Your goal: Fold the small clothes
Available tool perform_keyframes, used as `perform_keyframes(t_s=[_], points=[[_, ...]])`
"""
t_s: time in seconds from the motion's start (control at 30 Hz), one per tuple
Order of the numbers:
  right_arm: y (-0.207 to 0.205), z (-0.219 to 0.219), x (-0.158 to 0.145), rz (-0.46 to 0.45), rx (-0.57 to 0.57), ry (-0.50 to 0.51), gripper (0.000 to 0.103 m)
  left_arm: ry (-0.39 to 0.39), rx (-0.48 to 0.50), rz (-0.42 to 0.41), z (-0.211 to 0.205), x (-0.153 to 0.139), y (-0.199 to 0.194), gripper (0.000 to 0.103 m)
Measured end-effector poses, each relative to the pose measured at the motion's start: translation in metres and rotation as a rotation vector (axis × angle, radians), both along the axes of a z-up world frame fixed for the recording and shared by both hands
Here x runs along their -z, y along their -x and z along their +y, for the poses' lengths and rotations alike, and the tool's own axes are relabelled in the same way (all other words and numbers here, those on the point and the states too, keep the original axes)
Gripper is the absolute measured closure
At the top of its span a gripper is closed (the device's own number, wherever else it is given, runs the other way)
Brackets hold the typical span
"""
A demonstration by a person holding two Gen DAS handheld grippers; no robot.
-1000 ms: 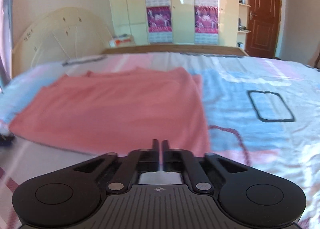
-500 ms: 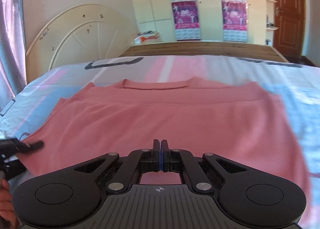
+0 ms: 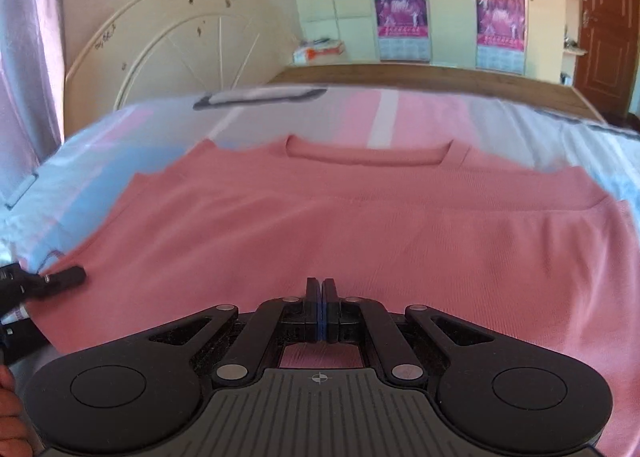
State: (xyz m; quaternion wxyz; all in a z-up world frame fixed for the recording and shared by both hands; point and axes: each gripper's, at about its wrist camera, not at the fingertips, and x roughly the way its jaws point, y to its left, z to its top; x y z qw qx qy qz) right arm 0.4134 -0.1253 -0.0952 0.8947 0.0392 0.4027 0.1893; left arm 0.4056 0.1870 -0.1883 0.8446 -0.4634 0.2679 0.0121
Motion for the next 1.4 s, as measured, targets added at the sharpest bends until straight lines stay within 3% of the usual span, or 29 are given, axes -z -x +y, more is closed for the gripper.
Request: perform_keyframes(t_s=[0.07, 0.1, 0.2, 0.37, 0.5, 0.67, 0.77, 0.8, 0.83, 0.87, 0.9, 0.93, 1.0, 1.07, 1.13, 1.27, 1.33, 1.4], points=[[-0.002, 0.004, 0.009, -0.01, -0.007, 0.02, 0.103, -0.002, -0.021, 0.023, -0.001, -0.001, -0.004, 0.08], [-0.003, 0.004, 0.009, -0.009, -0.003, 0.015, 0.103, -0.015, -0.022, 0.045, 0.0, -0.003, -0.002, 0.091], [-0.003, 0.002, 0.01, -0.012, -0.006, 0.004, 0.103, -0.044, -0.01, 0.052, -0.001, -0.013, -0.008, 0.093], [-0.003, -0.012, 0.009, -0.001, -0.013, -0.053, 0.103, -0.135, 0.09, -0.057, -0.038, -0.064, -0.019, 0.093], [0.015, -0.075, -0.01, -0.006, 0.127, -0.224, 0.103, -0.227, 0.235, -0.125, -0.101, -0.111, -0.03, 0.093], [0.042, -0.178, -0.028, -0.049, 0.283, -0.267, 0.103, -0.342, 0.431, -0.184, -0.213, -0.143, -0.042, 0.093], [0.057, -0.232, -0.042, -0.067, 0.349, -0.29, 0.103, -0.399, 0.538, -0.197, -0.283, -0.139, -0.039, 0.093], [0.062, -0.246, -0.046, -0.074, 0.36, -0.297, 0.103, -0.383, 0.579, -0.184, -0.308, -0.131, -0.04, 0.091], [0.066, -0.258, -0.05, -0.078, 0.368, -0.303, 0.103, -0.373, 0.631, -0.172, -0.33, -0.12, -0.042, 0.079], [0.069, -0.268, -0.053, -0.077, 0.371, -0.313, 0.103, -0.408, 0.698, -0.139, -0.359, -0.108, -0.045, 0.068], [0.072, -0.28, -0.054, -0.072, 0.375, -0.33, 0.099, -0.467, 0.744, -0.077, -0.381, -0.097, -0.048, 0.05], [0.073, -0.287, -0.054, -0.066, 0.386, -0.343, 0.069, -0.517, 0.764, -0.027, -0.396, -0.091, -0.047, 0.053], [0.078, -0.297, -0.055, -0.083, 0.398, -0.373, 0.026, -0.504, 0.769, -0.083, -0.39, -0.101, -0.039, 0.051], [0.082, -0.303, -0.057, -0.101, 0.34, -0.426, 0.03, -0.526, 0.715, -0.142, -0.367, -0.119, -0.035, 0.046], [0.077, -0.299, -0.054, -0.067, 0.294, -0.455, 0.064, -0.59, 0.626, -0.147, -0.335, -0.129, -0.041, 0.043], [0.06, -0.271, -0.042, 0.005, 0.195, -0.456, 0.067, -0.633, 0.517, -0.045, -0.283, -0.118, -0.069, 0.045], [0.051, -0.26, -0.034, 0.033, 0.185, -0.433, 0.067, -0.645, 0.516, 0.018, -0.269, -0.103, -0.078, 0.049], [0.043, -0.252, -0.026, 0.053, 0.189, -0.401, 0.067, -0.645, 0.528, 0.056, -0.261, -0.087, -0.083, 0.047]])
